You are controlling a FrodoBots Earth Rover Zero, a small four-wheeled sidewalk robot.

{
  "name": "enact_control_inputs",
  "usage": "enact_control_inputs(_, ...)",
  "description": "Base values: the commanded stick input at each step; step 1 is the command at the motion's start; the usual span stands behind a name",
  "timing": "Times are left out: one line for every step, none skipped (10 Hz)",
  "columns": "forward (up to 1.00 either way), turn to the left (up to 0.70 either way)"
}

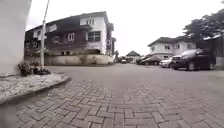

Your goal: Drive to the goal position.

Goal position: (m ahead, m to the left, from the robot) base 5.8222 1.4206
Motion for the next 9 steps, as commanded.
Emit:
enact_control_inputs(0.70, 0.00)
enact_control_inputs(0.70, 0.00)
enact_control_inputs(0.70, 0.00)
enact_control_inputs(0.70, 0.00)
enact_control_inputs(0.70, 0.00)
enact_control_inputs(0.70, 0.00)
enact_control_inputs(0.70, 0.00)
enact_control_inputs(0.70, 0.00)
enact_control_inputs(0.70, 0.00)
